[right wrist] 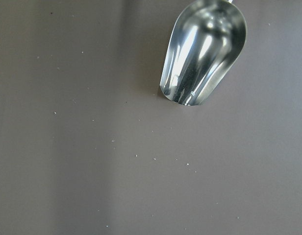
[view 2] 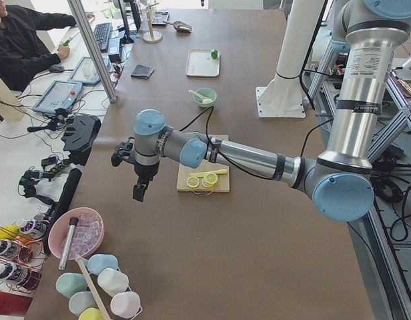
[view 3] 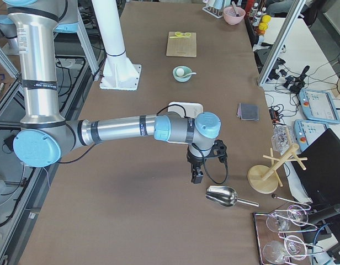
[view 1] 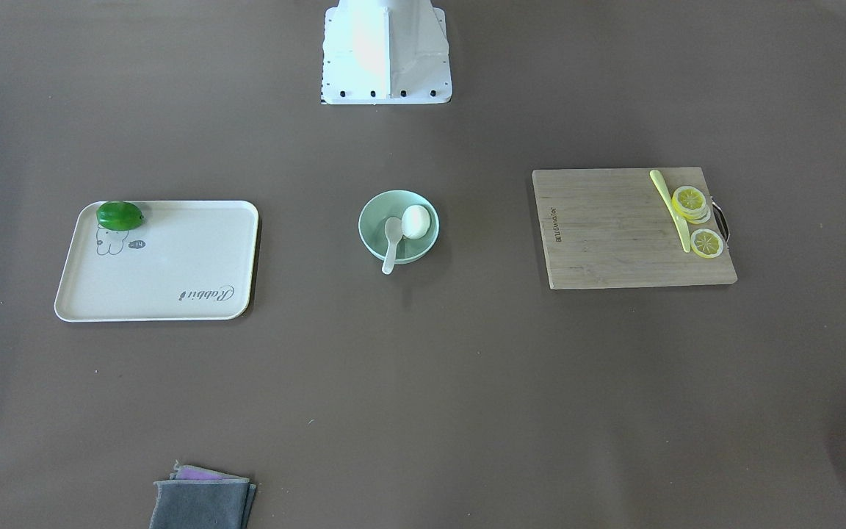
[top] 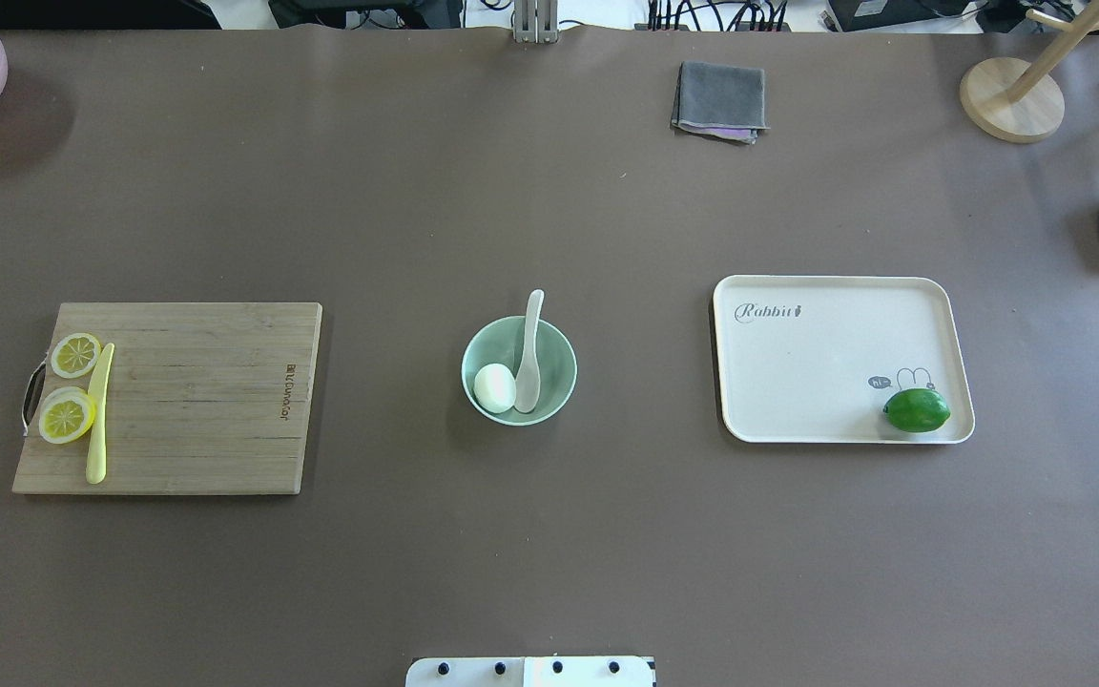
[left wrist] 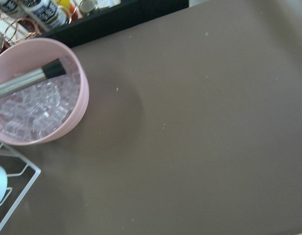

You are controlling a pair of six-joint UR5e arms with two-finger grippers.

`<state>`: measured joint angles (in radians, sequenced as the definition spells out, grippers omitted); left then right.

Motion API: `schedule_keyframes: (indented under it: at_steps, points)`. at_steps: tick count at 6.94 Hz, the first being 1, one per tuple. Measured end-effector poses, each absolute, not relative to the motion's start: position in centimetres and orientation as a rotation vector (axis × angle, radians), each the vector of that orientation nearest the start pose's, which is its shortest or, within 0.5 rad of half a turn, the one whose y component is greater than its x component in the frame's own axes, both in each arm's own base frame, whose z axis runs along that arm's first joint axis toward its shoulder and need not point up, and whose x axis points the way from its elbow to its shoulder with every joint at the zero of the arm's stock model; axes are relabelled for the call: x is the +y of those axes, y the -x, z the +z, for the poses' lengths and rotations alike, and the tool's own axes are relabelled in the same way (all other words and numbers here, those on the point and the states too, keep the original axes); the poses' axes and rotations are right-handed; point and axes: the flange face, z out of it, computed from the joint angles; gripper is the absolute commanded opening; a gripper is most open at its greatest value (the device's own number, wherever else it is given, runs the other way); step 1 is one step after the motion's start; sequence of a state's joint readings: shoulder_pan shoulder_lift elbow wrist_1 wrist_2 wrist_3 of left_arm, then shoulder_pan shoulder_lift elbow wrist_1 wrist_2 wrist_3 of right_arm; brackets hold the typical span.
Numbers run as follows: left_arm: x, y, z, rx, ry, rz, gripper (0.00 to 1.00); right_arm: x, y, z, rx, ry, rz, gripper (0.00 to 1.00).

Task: Put spoon and bun in bowl

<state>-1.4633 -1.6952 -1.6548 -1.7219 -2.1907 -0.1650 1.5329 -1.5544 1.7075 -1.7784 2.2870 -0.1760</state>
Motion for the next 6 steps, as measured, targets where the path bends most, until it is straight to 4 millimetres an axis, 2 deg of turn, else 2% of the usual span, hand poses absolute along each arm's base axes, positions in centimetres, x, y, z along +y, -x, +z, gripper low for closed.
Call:
schedule_keyframes:
  at_steps: [1,3,6]
  points:
    - [-55.2,2.7,55.6,0.708,-0.223,0.025,0.98,-48.8,-5.1,61.3,-0.722,0.013,-0.177,1.00]
    - [-54.2,4.5,56.2,0.781,-0.182,-0.023,0.98,-48.3,-5.2,61.8,-0.722,0.020,-0.169,1.00]
    - [-54.3,4.9,56.2,0.790,-0.172,-0.035,0.98,-48.3,-5.2,61.7,-0.722,0.018,-0.167,1.00]
